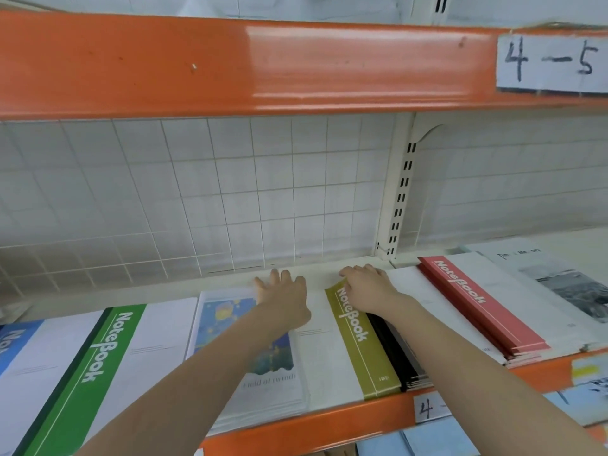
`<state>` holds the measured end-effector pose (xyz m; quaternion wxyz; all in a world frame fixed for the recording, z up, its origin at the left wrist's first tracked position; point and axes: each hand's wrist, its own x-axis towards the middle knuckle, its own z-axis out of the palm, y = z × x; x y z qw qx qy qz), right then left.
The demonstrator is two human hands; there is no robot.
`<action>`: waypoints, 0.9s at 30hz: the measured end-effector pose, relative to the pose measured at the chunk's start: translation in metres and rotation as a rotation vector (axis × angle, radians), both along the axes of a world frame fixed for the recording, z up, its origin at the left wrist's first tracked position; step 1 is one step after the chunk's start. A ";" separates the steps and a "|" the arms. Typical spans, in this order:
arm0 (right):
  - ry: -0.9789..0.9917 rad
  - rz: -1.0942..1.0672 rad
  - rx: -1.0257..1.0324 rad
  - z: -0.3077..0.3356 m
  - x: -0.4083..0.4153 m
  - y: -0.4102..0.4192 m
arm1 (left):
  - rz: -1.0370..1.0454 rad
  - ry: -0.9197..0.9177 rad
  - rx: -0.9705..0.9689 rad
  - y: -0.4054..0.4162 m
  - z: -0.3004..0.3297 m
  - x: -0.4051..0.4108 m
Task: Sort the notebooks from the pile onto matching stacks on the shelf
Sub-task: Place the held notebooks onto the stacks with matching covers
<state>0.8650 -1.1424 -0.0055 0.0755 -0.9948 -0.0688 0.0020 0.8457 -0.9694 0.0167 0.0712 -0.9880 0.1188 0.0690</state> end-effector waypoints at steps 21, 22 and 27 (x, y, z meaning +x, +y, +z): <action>-0.144 -0.031 0.301 -0.006 0.016 -0.010 | -0.148 0.094 -0.128 -0.047 -0.029 0.020; -0.142 -0.028 0.301 -0.006 0.016 -0.010 | -0.148 0.107 -0.117 -0.048 -0.029 0.021; -0.138 -0.020 0.281 -0.008 0.019 -0.011 | -0.139 0.162 -0.066 -0.050 -0.020 0.021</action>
